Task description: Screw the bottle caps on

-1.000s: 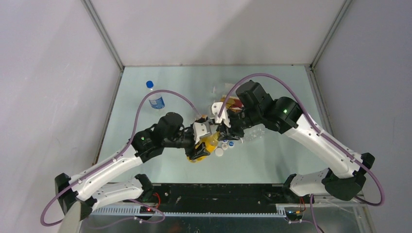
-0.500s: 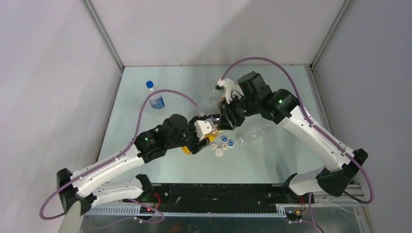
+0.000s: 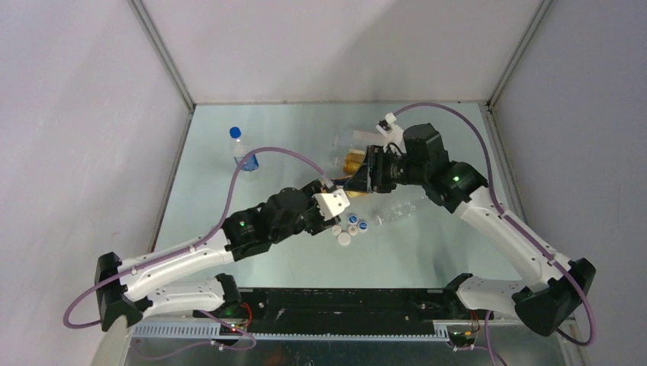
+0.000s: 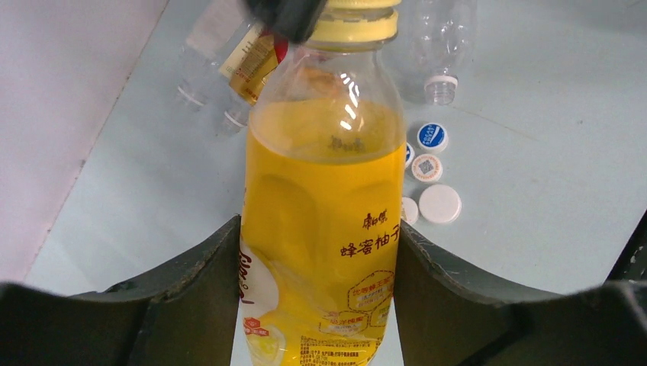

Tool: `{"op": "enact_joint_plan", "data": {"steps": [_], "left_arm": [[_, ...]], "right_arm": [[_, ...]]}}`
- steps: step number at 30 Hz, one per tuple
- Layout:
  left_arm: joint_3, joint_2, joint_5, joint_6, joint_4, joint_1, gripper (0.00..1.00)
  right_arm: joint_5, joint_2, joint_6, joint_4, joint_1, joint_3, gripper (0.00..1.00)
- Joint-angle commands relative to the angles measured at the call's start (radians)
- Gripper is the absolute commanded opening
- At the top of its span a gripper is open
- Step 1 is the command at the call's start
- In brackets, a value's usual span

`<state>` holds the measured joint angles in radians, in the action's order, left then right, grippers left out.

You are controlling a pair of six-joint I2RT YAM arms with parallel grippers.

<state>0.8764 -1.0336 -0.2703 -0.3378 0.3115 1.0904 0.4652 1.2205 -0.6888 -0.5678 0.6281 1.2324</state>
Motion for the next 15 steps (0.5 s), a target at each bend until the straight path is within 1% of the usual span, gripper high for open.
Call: {"op": "enact_joint_plan", "data": {"steps": [1, 2, 3, 4, 5, 8, 10, 11, 12, 15], "left_arm": [[-0.006, 0.046, 0.178, 0.054, -0.066, -0.084, 0.00], [-0.007, 0.050, 0.230, 0.059, -0.058, -0.104, 0.00], [-0.008, 0.055, 0.265, 0.059, -0.043, -0.121, 0.00], [-0.007, 0.058, 0.323, 0.058, -0.034, -0.128, 0.00], [-0.003, 0.060, 0.355, 0.057, -0.015, -0.143, 0.00], [0.012, 0.058, 0.493, 0.045, 0.026, -0.169, 0.00], [0.027, 0.052, 0.564, 0.031, 0.058, -0.180, 0.00], [0.036, 0.047, 0.609, 0.026, 0.079, -0.185, 0.00], [0.042, 0.043, 0.630, 0.011, 0.087, -0.187, 0.00], [0.067, 0.025, 0.699, -0.008, 0.120, -0.191, 0.00]], "right_arm": [[0.056, -0.102, 0.239, 0.124, -0.039, 0.001, 0.52], [0.107, -0.114, 0.285, 0.125, -0.059, 0.001, 0.53], [0.141, -0.135, 0.394, 0.119, -0.070, 0.001, 0.54], [0.209, -0.156, 0.455, 0.112, -0.086, 0.001, 0.54], [0.236, -0.167, 0.558, 0.083, -0.092, 0.001, 0.55], [0.337, -0.212, 0.761, 0.032, -0.097, 0.001, 0.54], [0.428, -0.229, 1.018, -0.039, -0.096, 0.001, 0.52], [0.467, -0.234, 1.078, -0.092, -0.096, 0.001, 0.52], [0.477, -0.242, 1.175, -0.112, -0.092, 0.001, 0.51], [0.506, -0.253, 1.319, -0.191, -0.086, 0.001, 0.50]]}}
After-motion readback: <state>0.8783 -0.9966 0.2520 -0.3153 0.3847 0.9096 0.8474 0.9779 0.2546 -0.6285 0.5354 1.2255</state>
